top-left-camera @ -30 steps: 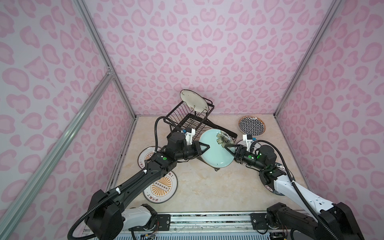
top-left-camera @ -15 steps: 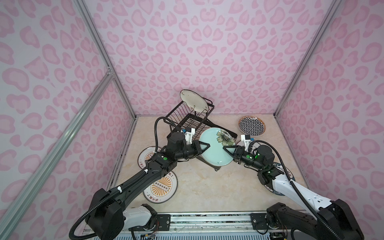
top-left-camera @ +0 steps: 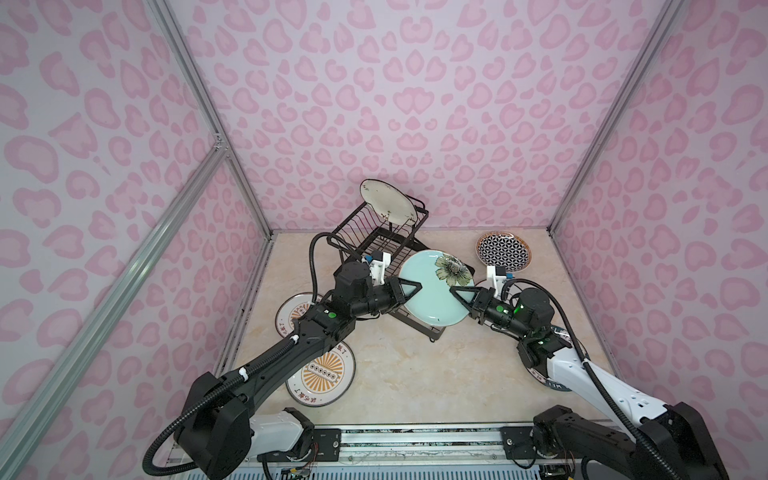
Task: Load plates into a dish rack
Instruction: Pick up the plate from the bottom-center of the table.
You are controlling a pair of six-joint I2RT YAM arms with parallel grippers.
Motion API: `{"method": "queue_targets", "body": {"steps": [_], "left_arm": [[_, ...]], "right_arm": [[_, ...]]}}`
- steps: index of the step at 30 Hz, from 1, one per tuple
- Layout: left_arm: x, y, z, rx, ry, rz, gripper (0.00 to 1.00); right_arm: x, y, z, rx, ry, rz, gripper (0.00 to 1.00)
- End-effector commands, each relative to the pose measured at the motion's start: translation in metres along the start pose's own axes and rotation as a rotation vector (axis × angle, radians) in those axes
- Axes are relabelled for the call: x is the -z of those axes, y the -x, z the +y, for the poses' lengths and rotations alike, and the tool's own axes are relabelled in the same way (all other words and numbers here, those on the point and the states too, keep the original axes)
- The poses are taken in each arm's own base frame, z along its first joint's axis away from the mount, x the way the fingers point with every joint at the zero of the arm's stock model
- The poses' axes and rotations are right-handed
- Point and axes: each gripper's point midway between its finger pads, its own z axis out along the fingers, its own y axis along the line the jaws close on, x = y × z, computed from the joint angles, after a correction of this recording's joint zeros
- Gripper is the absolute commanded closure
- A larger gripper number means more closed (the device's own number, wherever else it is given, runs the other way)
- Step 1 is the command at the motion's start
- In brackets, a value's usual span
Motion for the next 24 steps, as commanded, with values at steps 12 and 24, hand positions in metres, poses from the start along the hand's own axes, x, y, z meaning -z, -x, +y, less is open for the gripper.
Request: {"method": "queue_targets", "body": {"steps": [12, 24], "left_arm": [[0.019, 0.010, 0.001, -0.082, 0.076, -0.050, 0.58], [0.106, 0.057, 0.031, -0.156, 0.564, -0.357, 0.56]], "right_arm": [[0.020, 0.021, -0.005, 0.104, -0.075, -0.041, 1.00], [0.032, 0.062, 0.005, 0.225, -0.147, -0.126, 1.00]]}}
